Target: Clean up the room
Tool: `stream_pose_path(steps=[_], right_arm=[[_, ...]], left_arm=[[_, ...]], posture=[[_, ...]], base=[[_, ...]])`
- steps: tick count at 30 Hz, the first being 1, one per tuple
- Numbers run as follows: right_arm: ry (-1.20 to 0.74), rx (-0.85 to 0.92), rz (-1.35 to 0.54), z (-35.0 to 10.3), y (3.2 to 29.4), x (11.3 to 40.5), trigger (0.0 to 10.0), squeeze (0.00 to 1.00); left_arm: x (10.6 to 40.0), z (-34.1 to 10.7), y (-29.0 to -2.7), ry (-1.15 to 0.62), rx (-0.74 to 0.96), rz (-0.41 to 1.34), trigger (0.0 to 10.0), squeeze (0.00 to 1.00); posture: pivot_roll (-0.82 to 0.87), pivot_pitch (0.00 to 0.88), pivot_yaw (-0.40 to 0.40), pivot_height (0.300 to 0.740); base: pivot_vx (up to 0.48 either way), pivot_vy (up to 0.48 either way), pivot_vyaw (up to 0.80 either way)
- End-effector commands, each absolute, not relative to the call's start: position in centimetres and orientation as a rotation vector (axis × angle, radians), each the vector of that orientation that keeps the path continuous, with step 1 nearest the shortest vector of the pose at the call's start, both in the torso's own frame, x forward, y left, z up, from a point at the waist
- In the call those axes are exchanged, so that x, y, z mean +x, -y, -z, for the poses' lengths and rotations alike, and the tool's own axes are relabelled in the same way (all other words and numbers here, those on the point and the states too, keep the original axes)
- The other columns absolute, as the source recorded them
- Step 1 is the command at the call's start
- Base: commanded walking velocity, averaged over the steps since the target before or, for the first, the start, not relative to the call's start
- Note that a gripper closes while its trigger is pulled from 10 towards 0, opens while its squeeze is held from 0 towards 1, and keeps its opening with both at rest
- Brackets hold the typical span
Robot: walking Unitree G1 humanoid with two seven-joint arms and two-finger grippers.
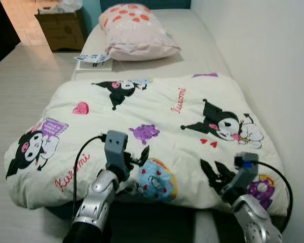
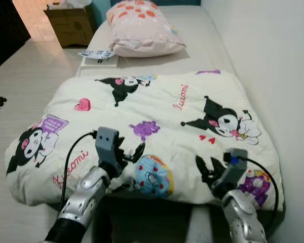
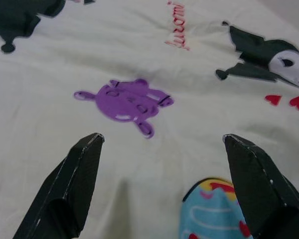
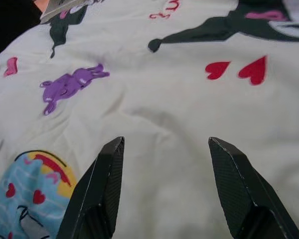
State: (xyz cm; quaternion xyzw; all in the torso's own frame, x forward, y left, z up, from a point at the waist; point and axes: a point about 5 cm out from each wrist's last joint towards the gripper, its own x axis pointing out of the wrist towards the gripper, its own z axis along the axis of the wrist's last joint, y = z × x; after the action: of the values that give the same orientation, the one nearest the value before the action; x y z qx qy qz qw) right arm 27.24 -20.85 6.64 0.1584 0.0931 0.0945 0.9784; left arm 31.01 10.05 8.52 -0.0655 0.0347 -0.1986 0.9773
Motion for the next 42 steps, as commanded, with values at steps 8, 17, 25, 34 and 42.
stream_pose_path(steps=[8,17,25,34,42], right_arm=[[-0.395,0.303,-0.174,-1.6,19.6,26.3,10.0,0.0],[-0.471,0.301,-0.168,0.2,19.5,25.7,10.0,0.0],[-0.585,0.265,-0.119,2.7,20.1,24.3,10.0,0.0],[-0.617,0.276,-0.107,3.5,20.1,23.8,10.0,0.0],[-0.772,0.147,-0.061,5.4,20.9,21.8,10.0,0.0]], left_arm=[[28.7,-2.4,-12.8,-0.279,-0.092,0.32,10.0,0.0],[25.7,2.1,-15.3,-0.465,-0.116,0.214,10.0,0.0],[23.8,4.2,-16.8,-0.572,-0.118,0.14,10.0,0.0],[24.5,3.6,-17.4,-0.537,-0.141,0.124,10.0,0.0],[24.5,3.8,-17.0,-0.559,-0.138,0.14,10.0,0.0]], posture=[[-0.1,0.0,0.007,0.554],[-0.11,0.0,0.003,0.582],[-0.11,0.0,0.009,0.61],[-0.1,0.0,0.014,0.634],[-0.11,0.0,0.021,0.658]], base=[[0.0,0.0,0.0],[0.0,0.0,0.0],[0.0,0.0,0.0],[0.0,0.0,0.0],[0.0,0.0,0.0]])
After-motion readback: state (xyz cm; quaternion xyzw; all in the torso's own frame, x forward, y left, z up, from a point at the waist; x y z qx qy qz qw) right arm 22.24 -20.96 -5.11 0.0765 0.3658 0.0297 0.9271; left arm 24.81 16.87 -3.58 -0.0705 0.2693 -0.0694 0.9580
